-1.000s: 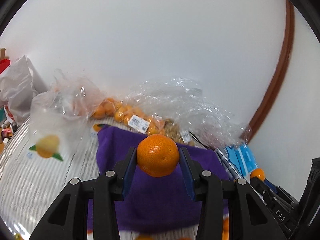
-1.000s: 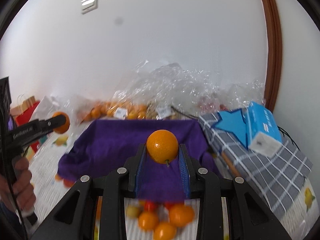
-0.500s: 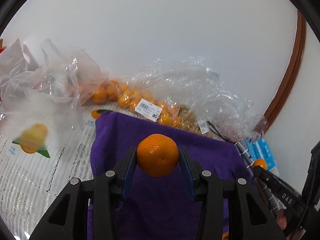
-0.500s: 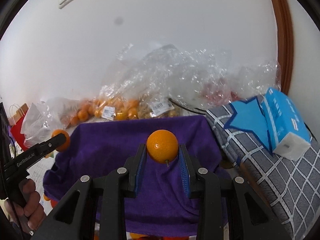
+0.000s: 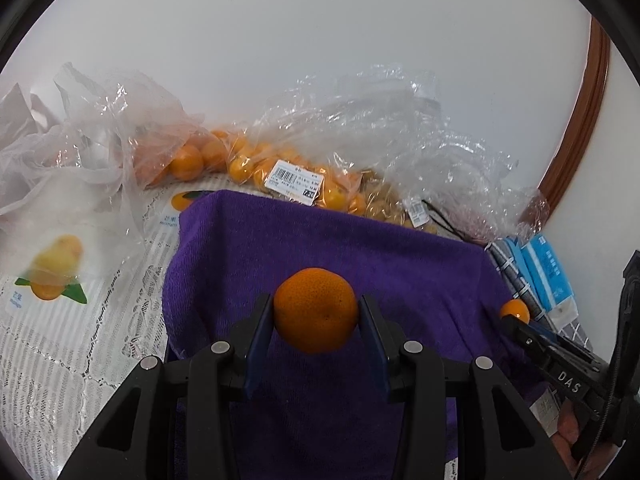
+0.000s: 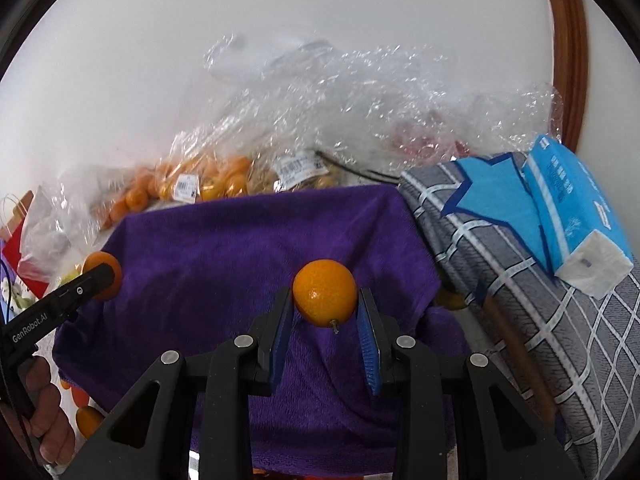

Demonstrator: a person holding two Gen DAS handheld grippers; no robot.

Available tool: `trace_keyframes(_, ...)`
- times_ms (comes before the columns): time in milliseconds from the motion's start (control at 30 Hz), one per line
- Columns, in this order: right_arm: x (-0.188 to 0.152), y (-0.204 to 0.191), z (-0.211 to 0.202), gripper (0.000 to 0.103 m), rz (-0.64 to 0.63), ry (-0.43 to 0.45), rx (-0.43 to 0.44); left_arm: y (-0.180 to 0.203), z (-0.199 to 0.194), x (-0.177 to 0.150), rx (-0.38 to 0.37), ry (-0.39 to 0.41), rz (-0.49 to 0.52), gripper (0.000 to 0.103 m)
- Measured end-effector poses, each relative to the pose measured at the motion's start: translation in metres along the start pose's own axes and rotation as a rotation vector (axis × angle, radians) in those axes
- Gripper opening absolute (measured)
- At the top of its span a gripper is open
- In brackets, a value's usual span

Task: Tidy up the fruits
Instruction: 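Carry both held oranges up and over the purple towel, then open the right tool onto the towel while the left tool releases its orange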

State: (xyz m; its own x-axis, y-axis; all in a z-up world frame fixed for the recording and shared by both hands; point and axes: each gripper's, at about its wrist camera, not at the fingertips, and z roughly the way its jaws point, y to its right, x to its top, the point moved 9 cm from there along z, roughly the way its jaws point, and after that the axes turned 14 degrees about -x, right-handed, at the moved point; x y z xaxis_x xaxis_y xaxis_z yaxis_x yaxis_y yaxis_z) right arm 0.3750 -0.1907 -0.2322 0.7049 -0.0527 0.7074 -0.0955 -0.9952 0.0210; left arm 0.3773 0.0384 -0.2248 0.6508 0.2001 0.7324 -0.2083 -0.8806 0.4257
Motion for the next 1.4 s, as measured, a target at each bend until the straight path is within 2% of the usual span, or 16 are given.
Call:
trace_keyframes(167, -0.002, 0.0, 0.002, 0.032, -0.019, -0.016, -0.021, -0.001, 0.004, -0.004, 0.007, -0.026, 0.001, 0.041)
trace_keyframes(433, -0.013, 0.001, 0.017, 0.032, -0.024, -0.112, -0.007, -0.001, 0.008, -0.007, 0.019, -0.053, 0.007, 0.041)
trace_keyframes(1000, -0.021, 0.002, 0.023, 0.032, -0.064, -0.153, -0.029, -0.001, 0.017, -0.011, 0.05, -0.103, 0.026, 0.041)
trace_keyframes(1400, -0.02, 0.002, 0.022, 0.034, -0.064, -0.145, -0.02, 0.0, 0.019, -0.013, 0.055, -0.124, 0.035, 0.041)
